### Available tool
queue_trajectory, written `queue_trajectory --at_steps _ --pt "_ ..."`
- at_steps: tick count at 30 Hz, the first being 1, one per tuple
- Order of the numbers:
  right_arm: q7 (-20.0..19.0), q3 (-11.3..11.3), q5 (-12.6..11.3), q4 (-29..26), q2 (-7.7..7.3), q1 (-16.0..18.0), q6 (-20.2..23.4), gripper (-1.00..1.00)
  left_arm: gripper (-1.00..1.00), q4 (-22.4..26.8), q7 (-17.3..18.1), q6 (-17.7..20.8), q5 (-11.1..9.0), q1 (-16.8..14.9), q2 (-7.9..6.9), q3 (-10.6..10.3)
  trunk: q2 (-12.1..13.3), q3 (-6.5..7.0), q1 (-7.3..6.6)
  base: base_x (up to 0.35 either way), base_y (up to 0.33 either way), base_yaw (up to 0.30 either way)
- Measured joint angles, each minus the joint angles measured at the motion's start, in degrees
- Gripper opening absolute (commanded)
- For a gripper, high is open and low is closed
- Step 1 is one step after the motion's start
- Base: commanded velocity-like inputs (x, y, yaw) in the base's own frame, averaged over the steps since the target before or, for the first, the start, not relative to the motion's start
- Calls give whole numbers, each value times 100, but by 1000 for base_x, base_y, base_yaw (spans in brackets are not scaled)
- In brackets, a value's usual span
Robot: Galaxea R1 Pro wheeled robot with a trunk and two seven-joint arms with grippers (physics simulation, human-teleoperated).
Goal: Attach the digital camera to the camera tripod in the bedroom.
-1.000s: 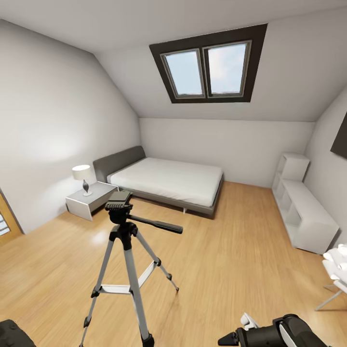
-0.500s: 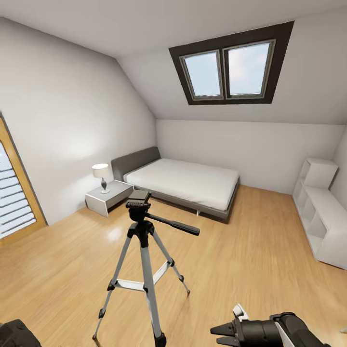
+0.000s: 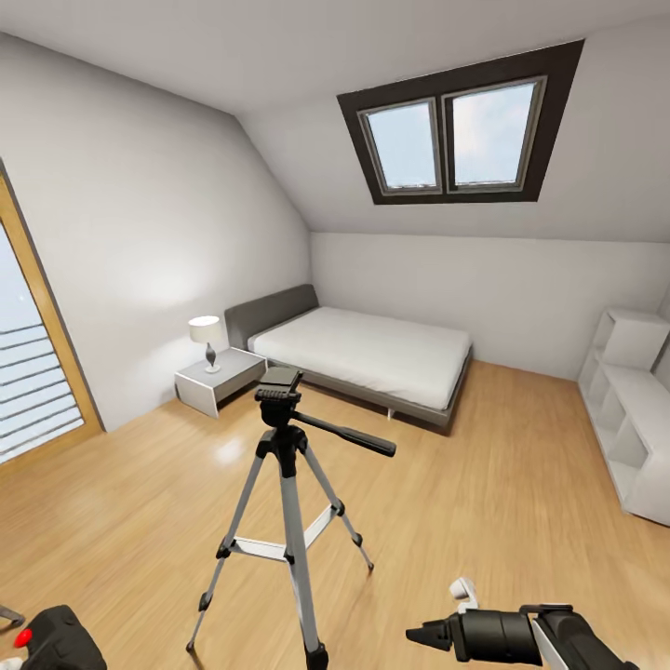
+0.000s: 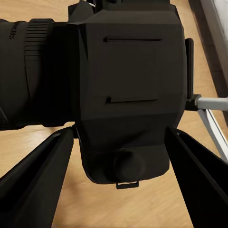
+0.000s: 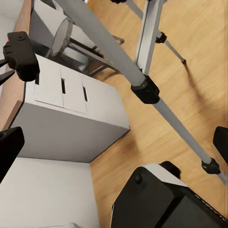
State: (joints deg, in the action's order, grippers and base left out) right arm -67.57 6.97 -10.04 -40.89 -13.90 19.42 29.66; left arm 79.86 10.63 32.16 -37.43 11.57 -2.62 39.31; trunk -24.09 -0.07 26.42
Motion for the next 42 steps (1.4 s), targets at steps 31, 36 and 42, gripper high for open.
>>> queue_trajectory --at_steps 31,36,42 --pt "35 -28 -23 -24 0 6 -72 100 -100 0 -12 0 11 -51 -34 -208 0 10 0 0 42 -40" --pt "34 -28 -23 -24 0 6 -74 100 -100 -1 -14 0 11 -50 -36 -212 0 10 0 22 8 -2" --pt "35 -28 -24 -24 0 6 -76 100 -100 -1 -8 -6 133 -50 -34 -232 -1 10 -1 113 68 -1"
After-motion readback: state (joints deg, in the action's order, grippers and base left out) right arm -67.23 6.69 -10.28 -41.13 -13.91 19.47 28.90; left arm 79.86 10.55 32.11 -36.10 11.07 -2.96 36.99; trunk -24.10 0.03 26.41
